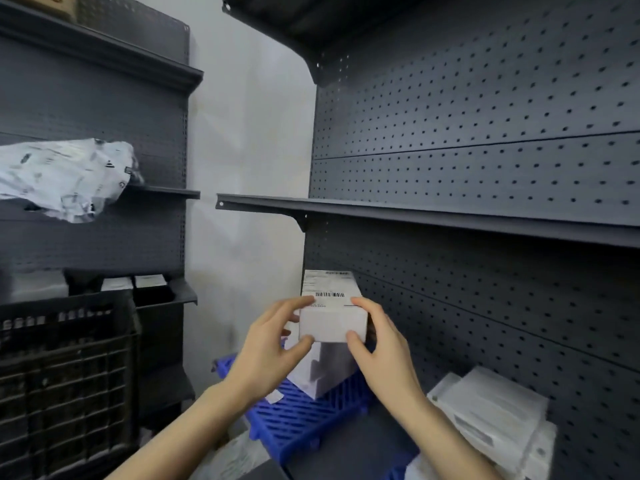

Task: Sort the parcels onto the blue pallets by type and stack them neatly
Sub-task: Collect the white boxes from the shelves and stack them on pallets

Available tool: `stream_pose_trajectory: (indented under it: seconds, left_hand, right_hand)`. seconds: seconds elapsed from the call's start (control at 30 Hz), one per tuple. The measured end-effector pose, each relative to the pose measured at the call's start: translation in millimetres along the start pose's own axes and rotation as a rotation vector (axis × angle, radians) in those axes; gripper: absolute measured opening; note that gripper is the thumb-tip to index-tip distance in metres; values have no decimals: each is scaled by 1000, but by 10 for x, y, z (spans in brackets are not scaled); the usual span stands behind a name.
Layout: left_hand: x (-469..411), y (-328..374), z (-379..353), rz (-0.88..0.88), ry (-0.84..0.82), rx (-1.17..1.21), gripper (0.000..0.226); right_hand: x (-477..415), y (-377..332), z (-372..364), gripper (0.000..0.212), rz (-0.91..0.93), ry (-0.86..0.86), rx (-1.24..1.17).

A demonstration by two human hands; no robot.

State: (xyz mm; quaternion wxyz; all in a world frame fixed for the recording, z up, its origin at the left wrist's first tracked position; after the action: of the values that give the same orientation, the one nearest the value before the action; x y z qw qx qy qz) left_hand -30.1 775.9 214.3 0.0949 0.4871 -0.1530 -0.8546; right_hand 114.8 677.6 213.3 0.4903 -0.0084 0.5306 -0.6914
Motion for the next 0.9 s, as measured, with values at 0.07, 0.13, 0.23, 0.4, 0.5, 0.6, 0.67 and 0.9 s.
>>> stream_pose_trajectory:
  seconds: [0.07,0.13,0.23,0.4,0.5,0.6,0.67,0.9]
  left_hand:
    - [-148,-226,-98,3,-6,4,52]
    - [-295,-443,-194,7,-28,-4,52]
    - [-498,-728,-340,1,-51,-10,53]
    - [-582,-1136,-582,6,-76,26,54]
    - [-629,-1331,-692,-32,-103,60,54]
    - [-701,-1445,-747,-88,-95,70,54]
    - [-707,-1499,-790,-108,-91,85,54]
    - [-686,-1447,-640,-176,14,182,55]
  right_hand:
    - [-235,108,-102,44,-9,-15,11]
    - [-455,233,-193,42,-26,-16,24]
    - [-754,420,-310,40,-39,-6,42]
    - [-1001,712,-516,41,-81,11,99]
    - [-1067,849,-614,45,-95,24,141]
    - [-1082,886,-654,49,-110,57,177]
    - [-1082,904,-677,52,-142,68,196]
    - [-789,784,-620,63,-239,161,253]
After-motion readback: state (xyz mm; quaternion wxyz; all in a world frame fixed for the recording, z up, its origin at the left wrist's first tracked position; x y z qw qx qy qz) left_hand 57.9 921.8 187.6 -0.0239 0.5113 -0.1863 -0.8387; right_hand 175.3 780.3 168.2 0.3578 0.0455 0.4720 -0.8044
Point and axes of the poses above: each hand's wrist, its own x-axis away from the middle knuckle, its own z-axis out of the back of the hand, y = z × x, the point moved 9 cm from there along -x, towards the middle knuckle, and after that the axes turned 12 degrees about -z, right-handed, at the moved point
